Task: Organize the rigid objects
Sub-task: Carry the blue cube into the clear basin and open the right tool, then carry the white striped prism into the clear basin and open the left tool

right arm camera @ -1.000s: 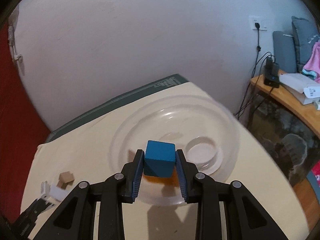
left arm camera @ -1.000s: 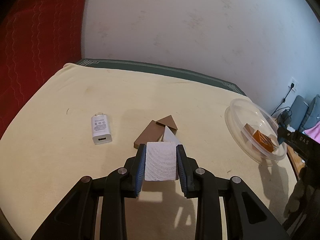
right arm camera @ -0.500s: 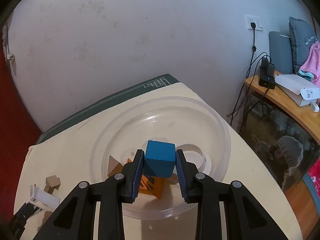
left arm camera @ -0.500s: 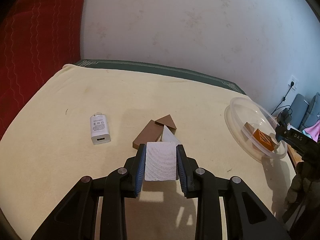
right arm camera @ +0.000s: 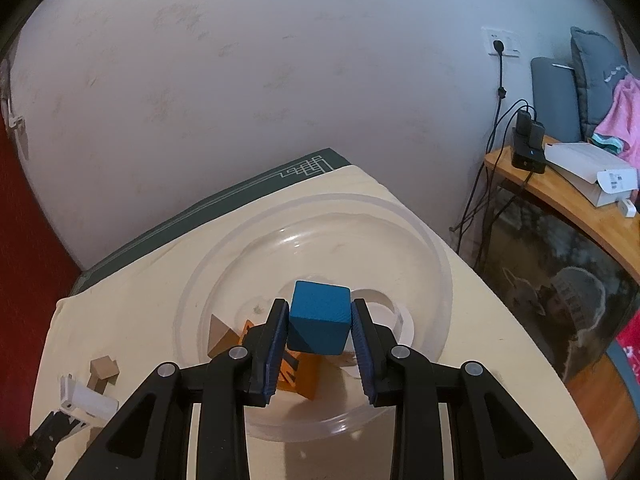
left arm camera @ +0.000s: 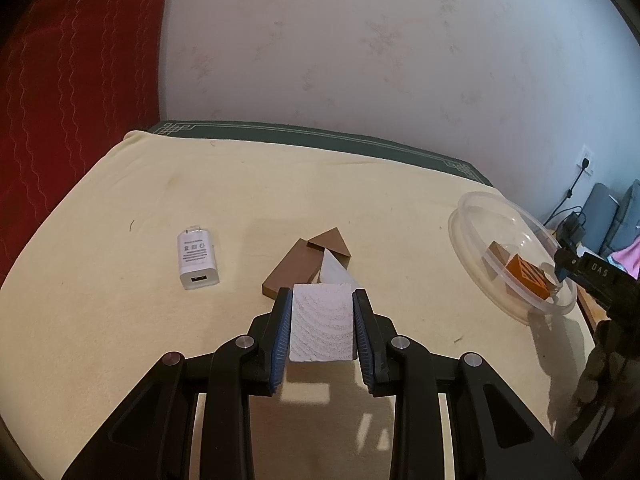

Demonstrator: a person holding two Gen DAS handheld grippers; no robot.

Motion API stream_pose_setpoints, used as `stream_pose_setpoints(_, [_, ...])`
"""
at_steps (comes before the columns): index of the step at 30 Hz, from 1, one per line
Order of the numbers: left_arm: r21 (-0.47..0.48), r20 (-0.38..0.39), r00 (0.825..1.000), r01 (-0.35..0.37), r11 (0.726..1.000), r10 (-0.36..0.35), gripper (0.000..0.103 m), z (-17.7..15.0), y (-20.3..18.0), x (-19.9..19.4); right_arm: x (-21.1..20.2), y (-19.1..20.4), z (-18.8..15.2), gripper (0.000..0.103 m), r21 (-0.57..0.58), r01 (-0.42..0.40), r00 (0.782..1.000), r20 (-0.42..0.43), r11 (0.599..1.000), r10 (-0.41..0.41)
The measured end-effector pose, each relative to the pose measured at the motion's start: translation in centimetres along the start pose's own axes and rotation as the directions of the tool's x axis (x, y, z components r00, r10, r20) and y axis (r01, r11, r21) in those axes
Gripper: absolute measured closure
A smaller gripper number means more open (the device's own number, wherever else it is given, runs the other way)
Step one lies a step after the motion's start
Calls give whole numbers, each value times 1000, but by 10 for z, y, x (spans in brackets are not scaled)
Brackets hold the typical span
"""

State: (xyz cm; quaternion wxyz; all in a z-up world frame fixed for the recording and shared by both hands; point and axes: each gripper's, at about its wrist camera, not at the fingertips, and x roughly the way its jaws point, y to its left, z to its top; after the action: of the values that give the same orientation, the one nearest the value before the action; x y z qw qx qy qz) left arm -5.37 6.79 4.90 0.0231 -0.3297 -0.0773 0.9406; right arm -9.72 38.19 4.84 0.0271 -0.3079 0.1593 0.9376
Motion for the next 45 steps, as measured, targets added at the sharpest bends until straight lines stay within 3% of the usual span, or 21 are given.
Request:
stream_pose_setpoints(1, [1, -1, 1000, -1, 1000, 1, 73, 0, 0, 0, 1, -1, 0, 68, 5, 2, 1000, 1, 1000, -2])
stream_pose_setpoints(3, [4, -3, 1000, -3, 1000, 3, 73, 0, 0, 1, 1, -4, 1, 49, 22, 2, 1000, 5, 1000, -2])
stream_pose_setpoints(5, [5, -4, 1000, -4, 1000, 4, 73, 0, 0, 2, -1, -7, 1, 38, 43, 2, 1000, 18, 999, -3])
stream_pose_setpoints(14, [18, -6, 1000, -13, 1000, 13, 73, 0, -2, 3, -5, -10, 0, 37, 59, 0, 1000, 26, 998, -1])
stream_pose_setpoints(26, [32, -12, 1000, -2, 999, 2, 73, 7, -10, -2, -11, -20, 1, 23, 60, 12, 999, 43, 998, -15])
stream_pose_setpoints(38, [82, -28, 999, 45, 996, -43, 73, 17, -45, 1, -16, -41, -1, 18, 23, 37, 999, 33, 999, -38])
stream_pose_setpoints(45, [125, -31, 996, 82, 989, -79, 73, 25, -72, 2, -21, -52, -1, 15, 72, 34, 998, 51, 997, -38])
